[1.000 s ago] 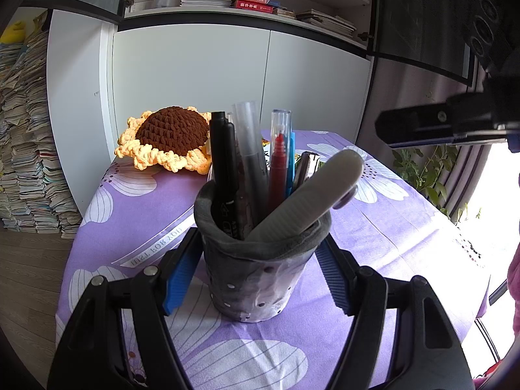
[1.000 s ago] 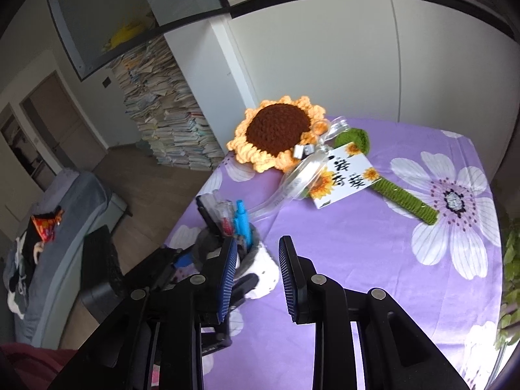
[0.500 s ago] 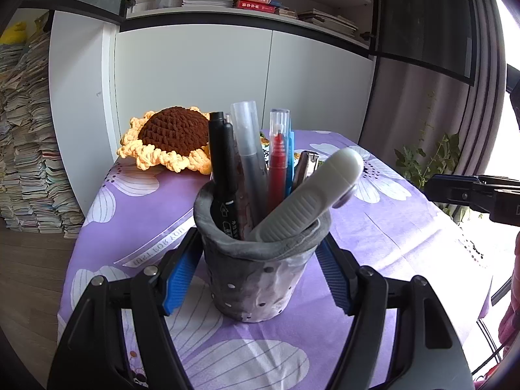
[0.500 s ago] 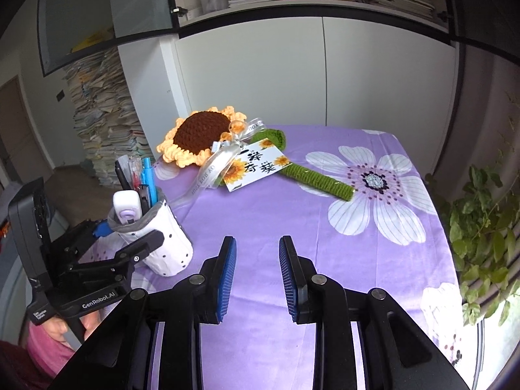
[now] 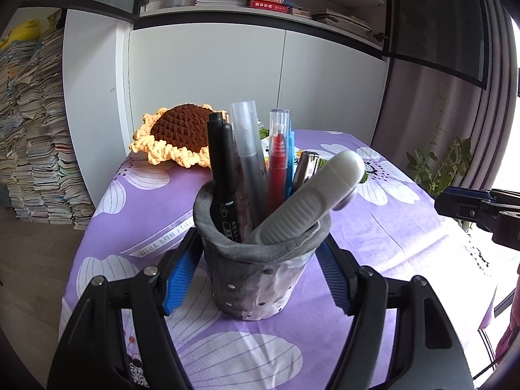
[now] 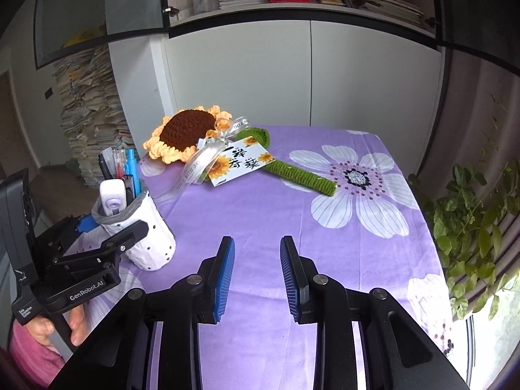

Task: Organize stationery
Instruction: 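Lower the filled grey holder toward the table with the left gripper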

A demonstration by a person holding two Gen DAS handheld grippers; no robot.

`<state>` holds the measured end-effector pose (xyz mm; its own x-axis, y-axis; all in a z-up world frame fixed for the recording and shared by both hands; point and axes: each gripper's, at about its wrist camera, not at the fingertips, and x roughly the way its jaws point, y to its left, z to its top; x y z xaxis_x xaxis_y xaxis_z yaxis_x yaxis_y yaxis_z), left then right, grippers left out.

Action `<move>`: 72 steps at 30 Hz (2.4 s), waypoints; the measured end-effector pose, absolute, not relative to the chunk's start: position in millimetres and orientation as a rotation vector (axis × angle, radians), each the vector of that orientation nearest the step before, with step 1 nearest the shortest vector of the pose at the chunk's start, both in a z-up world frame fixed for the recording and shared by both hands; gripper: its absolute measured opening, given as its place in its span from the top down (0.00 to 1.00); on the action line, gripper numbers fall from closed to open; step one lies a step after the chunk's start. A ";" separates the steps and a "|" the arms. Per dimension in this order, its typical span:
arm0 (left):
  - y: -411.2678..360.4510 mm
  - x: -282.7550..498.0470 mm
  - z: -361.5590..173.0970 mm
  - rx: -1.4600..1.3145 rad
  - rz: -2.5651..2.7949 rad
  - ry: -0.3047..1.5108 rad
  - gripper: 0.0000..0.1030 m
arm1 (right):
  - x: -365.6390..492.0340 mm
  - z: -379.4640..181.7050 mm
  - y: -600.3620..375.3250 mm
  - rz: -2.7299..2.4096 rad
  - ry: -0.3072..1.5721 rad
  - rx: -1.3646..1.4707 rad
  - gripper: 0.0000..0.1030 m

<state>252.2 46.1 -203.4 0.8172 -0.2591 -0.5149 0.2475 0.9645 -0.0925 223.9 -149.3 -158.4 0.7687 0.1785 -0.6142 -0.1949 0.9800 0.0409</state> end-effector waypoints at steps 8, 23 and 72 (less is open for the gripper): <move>38.6 250.4 -204.6 0.019 -0.218 0.582 0.34 | 223.9 -163.5 -156.7 0.200 0.684 -0.006 0.72; 31.2 250.8 -186.1 0.057 -0.170 0.511 0.24 | 229.5 -176.5 -164.5 0.228 0.725 0.043 0.72; -80.2 296.2 -177.4 0.117 -0.263 0.542 0.33 | 263.8 -209.2 -251.7 0.265 0.728 0.225 0.72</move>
